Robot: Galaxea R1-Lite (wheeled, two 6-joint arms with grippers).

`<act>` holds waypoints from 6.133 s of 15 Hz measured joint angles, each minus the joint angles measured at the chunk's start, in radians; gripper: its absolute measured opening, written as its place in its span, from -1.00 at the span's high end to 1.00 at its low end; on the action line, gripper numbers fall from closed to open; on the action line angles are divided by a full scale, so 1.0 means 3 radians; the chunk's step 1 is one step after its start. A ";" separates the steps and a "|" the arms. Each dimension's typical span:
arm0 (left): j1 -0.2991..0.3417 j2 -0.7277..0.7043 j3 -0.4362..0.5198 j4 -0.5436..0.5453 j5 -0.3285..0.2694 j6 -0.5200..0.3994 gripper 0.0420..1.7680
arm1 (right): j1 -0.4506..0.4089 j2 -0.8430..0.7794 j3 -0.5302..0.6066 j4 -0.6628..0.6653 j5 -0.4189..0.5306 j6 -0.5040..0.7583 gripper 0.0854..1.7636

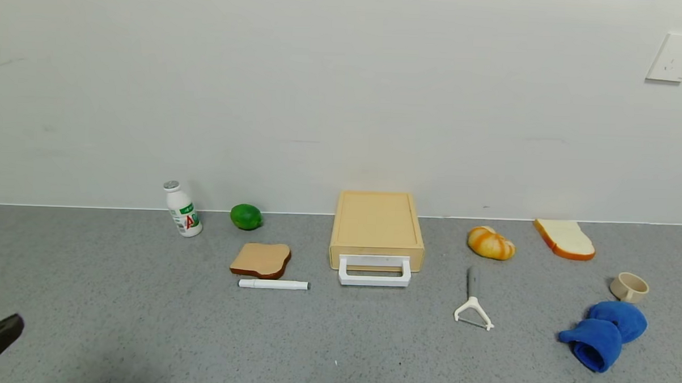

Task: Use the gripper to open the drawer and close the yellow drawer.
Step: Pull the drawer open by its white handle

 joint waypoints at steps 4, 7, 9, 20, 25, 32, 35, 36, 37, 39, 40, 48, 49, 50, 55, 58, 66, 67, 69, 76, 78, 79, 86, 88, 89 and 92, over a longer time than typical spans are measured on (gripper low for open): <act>-0.0411 0.0935 -0.0544 0.0034 -0.0048 0.0098 -0.94 | 0.0000 0.0001 0.0000 -0.0001 0.0001 0.0000 -0.92; -0.0887 0.1565 -0.0903 0.0040 -0.0049 0.0116 -0.94 | 0.0000 0.0000 0.0000 -0.0001 0.0000 -0.0001 -0.92; -0.1155 0.1945 -0.1109 0.0042 -0.0049 0.0116 -0.94 | 0.0000 0.0000 0.0000 0.0001 0.0000 -0.0001 -0.92; -0.1892 0.3937 -0.2733 0.0401 -0.0058 0.0177 -0.94 | 0.0000 0.0000 0.0000 -0.0001 0.0000 0.0000 -0.92; -0.1984 0.4487 -0.3145 0.0425 -0.0263 0.0623 -0.94 | 0.0000 0.0000 0.0000 -0.0001 0.0000 0.0000 -0.92; -0.1967 0.4904 -0.3488 0.0563 -0.0488 0.1229 -0.94 | 0.0000 0.0000 0.0000 -0.0001 0.0000 0.0000 -0.92; -0.1960 0.5103 -0.3926 0.0914 -0.0480 0.1313 -0.94 | 0.0000 0.0000 0.0000 0.0000 0.0000 0.0000 -0.92; -0.1953 0.5175 -0.4043 0.0983 -0.0484 0.1352 -0.79 | 0.0000 0.0000 0.0000 -0.0001 0.0000 0.0000 -0.92; -0.1947 0.5249 -0.4133 0.1040 -0.0487 0.1405 -0.58 | 0.0000 0.0000 0.0000 -0.0001 0.0000 0.0000 -0.92; -0.1945 0.5356 -0.4203 0.1189 -0.0485 0.1495 -0.23 | 0.0000 0.0000 0.0000 0.0000 0.0000 0.0000 -0.92; -0.1943 0.5395 -0.4226 0.1243 -0.0482 0.1524 -0.09 | 0.0000 0.0000 0.0000 -0.0001 0.0000 -0.0001 -0.92; -0.1921 0.5642 -0.4277 0.1039 -0.0400 0.1696 0.92 | 0.0000 0.0000 0.0000 0.0000 -0.0001 0.0000 -0.92; -0.1915 0.5671 -0.4277 0.0957 -0.0401 0.1710 0.92 | 0.0000 0.0000 0.0000 -0.0001 0.0000 0.0000 -0.92; -0.1909 0.5696 -0.4279 0.0866 -0.0404 0.1727 0.92 | 0.0000 0.0000 0.0000 -0.0001 0.0000 0.0000 -0.92; -0.1889 0.5824 -0.4298 0.0751 -0.0406 0.1756 0.92 | 0.0000 0.0000 0.0000 -0.0001 0.0000 0.0000 -0.92; -0.1886 0.5879 -0.4299 0.0640 -0.0408 0.1798 0.92 | 0.0000 0.0000 0.0000 -0.0001 0.0000 0.0000 -0.92; -0.1882 0.5966 -0.4298 0.0497 -0.0345 0.1910 0.92 | 0.0000 0.0000 0.0000 -0.0001 0.0000 -0.0001 -0.92; -0.1879 0.5974 -0.4298 0.0488 -0.0344 0.1911 0.92 | 0.0000 0.0000 0.0000 -0.0001 0.0000 0.0000 -0.92; -0.1872 0.5993 -0.4298 0.0464 -0.0343 0.1911 0.92 | 0.0000 0.0000 0.0000 -0.0001 0.0000 0.0000 -0.92; -0.1876 0.6041 -0.4299 0.0494 -0.0352 0.1859 0.92 | 0.0000 0.0000 0.0000 -0.0001 0.0000 0.0000 -0.92; -0.1882 0.6041 -0.4299 0.0509 -0.0368 0.1799 0.92 | 0.0000 0.0000 0.0000 -0.0001 0.0001 0.0000 -0.92; -0.1884 0.6040 -0.4299 0.0536 -0.0374 0.1794 0.93 | 0.0000 0.0000 0.0000 -0.0001 0.0000 0.0000 -0.92; -0.1900 0.5996 -0.4308 0.0794 -0.0438 0.1782 0.92 | 0.0000 0.0000 0.0000 -0.0001 0.0001 0.0000 -0.92; -0.1913 0.5980 -0.4307 0.0876 -0.0452 0.1750 0.92 | 0.0000 0.0000 0.0000 -0.0001 0.0000 0.0000 -0.92; -0.1921 0.5969 -0.4307 0.0948 -0.0454 0.1718 0.92 | 0.0000 0.0000 0.0000 -0.0001 0.0001 0.0000 -0.92; -0.1963 0.5937 -0.4306 0.1089 -0.0460 0.1616 0.92 | 0.0000 0.0000 0.0000 -0.0001 0.0001 0.0000 -0.92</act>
